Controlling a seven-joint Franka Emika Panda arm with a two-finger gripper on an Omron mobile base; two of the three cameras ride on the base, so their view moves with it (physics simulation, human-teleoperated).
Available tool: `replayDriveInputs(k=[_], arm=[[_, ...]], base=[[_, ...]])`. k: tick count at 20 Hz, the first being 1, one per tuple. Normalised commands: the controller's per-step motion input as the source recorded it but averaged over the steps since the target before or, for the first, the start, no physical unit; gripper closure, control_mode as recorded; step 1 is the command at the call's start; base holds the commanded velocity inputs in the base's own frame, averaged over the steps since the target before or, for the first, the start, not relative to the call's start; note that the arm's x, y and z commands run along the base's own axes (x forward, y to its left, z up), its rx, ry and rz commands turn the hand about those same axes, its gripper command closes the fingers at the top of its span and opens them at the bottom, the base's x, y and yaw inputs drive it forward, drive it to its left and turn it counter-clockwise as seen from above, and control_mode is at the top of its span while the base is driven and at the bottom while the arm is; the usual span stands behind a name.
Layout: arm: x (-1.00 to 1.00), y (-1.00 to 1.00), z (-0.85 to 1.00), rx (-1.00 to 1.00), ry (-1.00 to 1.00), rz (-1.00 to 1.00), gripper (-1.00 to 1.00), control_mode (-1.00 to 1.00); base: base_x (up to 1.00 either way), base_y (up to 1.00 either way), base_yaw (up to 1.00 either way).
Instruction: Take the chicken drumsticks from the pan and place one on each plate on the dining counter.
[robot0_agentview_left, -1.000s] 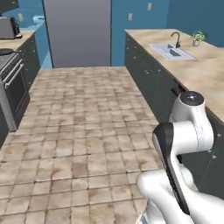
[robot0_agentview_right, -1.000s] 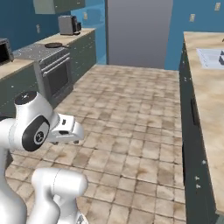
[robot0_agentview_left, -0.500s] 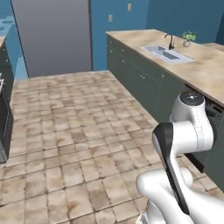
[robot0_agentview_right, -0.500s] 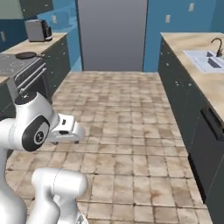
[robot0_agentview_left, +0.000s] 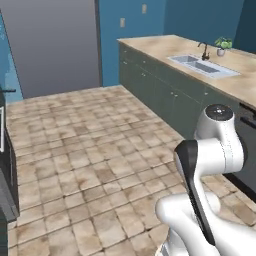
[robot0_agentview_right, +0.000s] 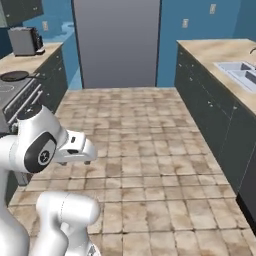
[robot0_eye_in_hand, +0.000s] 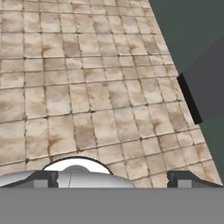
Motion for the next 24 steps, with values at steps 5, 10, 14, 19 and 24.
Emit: replayDriveInputs(k=[5,10,14,19,24], arm=[[0.00,0.00,0.00,0.00,0.00,0.00,-1.00,1.00],[0.00,0.00,0.00,0.00,0.00,0.00,-1.00,1.00],[0.00,0.00,0.00,0.00,0.00,0.00,-1.00,1.00],[0.00,0.00,0.00,0.00,0.00,0.00,-1.00,1.00],[0.00,0.00,0.00,0.00,0.00,0.00,-1.00,1.00]], base=[[1.00,0.51,0.03],[1.00,-0.05,0.35],[1.00,-0.19,0.52],[0.94,-0.28,0.57],[0.89,-0.39,0.53]])
